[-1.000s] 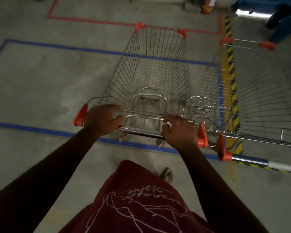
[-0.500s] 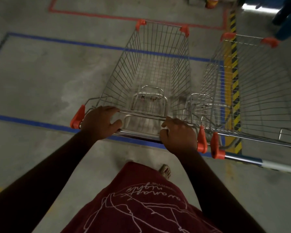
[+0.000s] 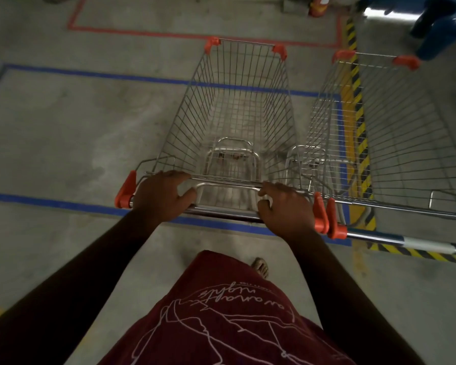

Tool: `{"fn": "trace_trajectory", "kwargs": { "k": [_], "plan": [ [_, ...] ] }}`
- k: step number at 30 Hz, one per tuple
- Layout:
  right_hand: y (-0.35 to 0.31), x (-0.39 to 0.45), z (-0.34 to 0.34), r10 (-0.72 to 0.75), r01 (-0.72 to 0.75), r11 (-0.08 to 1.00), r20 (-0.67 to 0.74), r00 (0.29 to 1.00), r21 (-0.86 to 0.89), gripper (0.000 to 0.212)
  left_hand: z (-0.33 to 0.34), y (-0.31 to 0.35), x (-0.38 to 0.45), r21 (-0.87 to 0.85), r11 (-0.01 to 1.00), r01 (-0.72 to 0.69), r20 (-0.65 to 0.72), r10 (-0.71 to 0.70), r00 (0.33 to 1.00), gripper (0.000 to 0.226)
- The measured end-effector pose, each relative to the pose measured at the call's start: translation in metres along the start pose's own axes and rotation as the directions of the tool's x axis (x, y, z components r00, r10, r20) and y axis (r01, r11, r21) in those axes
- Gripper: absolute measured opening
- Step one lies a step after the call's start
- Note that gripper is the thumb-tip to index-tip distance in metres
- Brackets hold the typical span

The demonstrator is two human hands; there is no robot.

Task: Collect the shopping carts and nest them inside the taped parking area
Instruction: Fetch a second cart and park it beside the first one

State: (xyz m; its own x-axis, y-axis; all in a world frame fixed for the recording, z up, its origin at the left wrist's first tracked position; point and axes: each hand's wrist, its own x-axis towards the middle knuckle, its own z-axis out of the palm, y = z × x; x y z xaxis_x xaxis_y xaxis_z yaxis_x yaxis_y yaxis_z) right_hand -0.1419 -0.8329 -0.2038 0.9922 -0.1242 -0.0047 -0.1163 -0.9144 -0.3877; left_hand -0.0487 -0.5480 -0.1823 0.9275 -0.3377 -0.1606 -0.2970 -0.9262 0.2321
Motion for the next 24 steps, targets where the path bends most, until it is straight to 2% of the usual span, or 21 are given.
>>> {"fn": "trace_trajectory", "kwargs": {
  "k": [10,24],
  "plan": [
    [0.006,-0.008,-0.003,0.012,-0.013,0.999,-0.021,1.000,-0.039,0.019,0.003,0.012,-0.005,-0.002,1.000,-0.015,0.006,0.015,1.000,0.068],
    [0.001,-0.009,-0.003,0.047,-0.047,0.999,-0.005,0.999,-0.014,0.019,0.004,0.015,-0.005,0.012,1.000,-0.019,-0.035,0.019,0.999,0.060]
  ]
}}
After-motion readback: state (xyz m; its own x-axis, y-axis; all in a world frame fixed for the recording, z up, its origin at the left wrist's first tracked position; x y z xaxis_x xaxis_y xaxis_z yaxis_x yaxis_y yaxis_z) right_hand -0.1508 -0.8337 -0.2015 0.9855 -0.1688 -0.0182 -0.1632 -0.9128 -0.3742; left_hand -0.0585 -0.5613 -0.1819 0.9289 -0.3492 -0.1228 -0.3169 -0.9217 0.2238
